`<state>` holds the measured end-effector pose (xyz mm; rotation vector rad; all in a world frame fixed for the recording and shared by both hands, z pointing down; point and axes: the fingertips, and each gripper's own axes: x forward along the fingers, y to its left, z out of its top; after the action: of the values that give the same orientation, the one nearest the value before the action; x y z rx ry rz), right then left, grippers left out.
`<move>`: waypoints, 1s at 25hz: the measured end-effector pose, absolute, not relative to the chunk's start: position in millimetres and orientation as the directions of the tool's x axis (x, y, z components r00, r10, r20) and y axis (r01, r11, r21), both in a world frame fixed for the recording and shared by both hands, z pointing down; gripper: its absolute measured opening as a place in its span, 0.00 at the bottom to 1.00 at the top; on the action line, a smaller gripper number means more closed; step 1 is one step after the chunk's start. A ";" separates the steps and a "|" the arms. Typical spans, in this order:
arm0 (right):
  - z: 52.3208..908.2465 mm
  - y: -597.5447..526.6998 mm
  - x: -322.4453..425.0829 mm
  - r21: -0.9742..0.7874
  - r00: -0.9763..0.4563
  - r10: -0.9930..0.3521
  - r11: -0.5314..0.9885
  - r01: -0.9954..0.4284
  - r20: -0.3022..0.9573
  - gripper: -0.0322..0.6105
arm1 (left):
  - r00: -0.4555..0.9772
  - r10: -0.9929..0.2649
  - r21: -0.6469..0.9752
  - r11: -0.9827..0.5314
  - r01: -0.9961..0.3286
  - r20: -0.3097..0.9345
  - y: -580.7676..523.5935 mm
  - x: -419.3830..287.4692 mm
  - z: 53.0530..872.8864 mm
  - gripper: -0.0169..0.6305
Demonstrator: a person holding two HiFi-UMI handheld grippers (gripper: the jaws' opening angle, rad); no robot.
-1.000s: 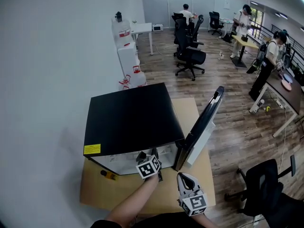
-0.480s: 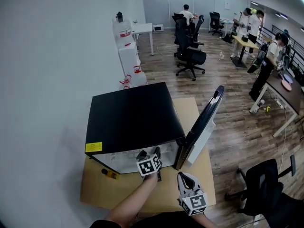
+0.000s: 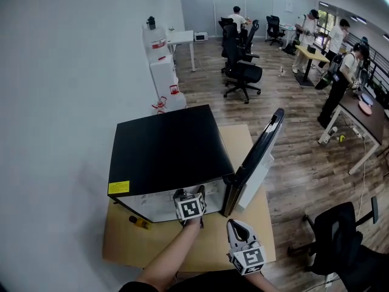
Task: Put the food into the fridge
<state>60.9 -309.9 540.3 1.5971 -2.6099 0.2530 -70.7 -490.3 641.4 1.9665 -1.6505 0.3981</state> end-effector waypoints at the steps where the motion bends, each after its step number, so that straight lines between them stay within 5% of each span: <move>1: 539.7 -310.4 62.2 -0.104 -0.454 -0.879 0.443 -0.891 0.148 0.14 | 0.204 -0.812 0.202 -0.108 -0.973 0.546 -491.4 -71.8 642.4 0.54; 25: 549.0 -313.6 70.3 -0.112 -0.453 -0.878 0.440 -0.891 0.156 0.14 | 0.215 -0.855 0.186 -0.141 -0.972 0.473 -484.0 -88.9 629.5 0.58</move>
<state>70.3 -313.6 549.0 1.6006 -2.6017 0.2735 -88.9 -484.0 629.5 2.0476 -1.6874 0.3513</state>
